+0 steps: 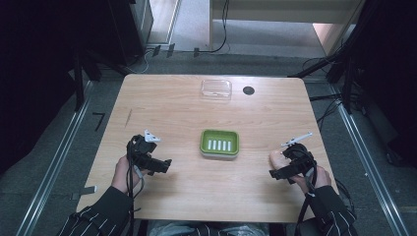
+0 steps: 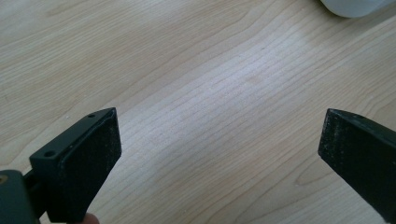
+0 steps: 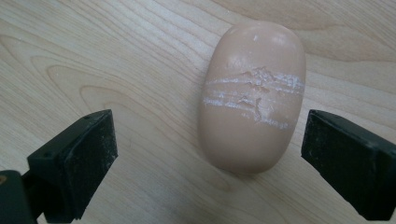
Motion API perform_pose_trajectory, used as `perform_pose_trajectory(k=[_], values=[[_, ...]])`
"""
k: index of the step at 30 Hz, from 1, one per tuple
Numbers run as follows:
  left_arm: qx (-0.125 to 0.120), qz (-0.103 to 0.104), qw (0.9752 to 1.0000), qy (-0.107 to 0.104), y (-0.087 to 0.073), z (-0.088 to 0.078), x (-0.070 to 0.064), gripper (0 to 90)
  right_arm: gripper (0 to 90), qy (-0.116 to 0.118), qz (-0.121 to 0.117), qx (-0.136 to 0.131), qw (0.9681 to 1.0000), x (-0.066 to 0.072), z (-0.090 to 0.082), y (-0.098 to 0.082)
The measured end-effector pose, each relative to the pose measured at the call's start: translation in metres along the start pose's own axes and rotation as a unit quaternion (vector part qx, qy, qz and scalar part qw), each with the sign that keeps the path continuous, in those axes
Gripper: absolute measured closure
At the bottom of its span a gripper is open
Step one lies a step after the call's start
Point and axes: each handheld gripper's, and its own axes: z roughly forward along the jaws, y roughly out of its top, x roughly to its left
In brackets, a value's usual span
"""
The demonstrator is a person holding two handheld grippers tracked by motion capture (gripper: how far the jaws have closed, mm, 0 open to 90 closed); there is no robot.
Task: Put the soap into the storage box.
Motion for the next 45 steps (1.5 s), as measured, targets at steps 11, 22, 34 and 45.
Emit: perform_pose_trajectory(k=[11,22,34,45], values=[[-0.002,0.000,1.0000,-0.001,-0.006,-0.005,0.000,0.0,3.7,-0.011,-0.011,-0.001,0.9999,0.007,0.003,0.013],[-0.002,0.000,1.0000,0.004,-0.008,-0.007,0.001,0.0,4.0,-0.014,0.002,0.010,0.9999,-0.006,0.010,0.021],[0.000,0.005,1.0000,0.003,-0.005,-0.004,-0.002,0.0,5.1,-0.024,-0.006,0.035,0.9991,-0.008,0.022,0.029],[0.001,0.011,0.9999,0.000,-0.004,-0.004,-0.001,0.0,13.5,-0.022,0.003,0.053,0.9983,-0.014,0.030,0.035]])
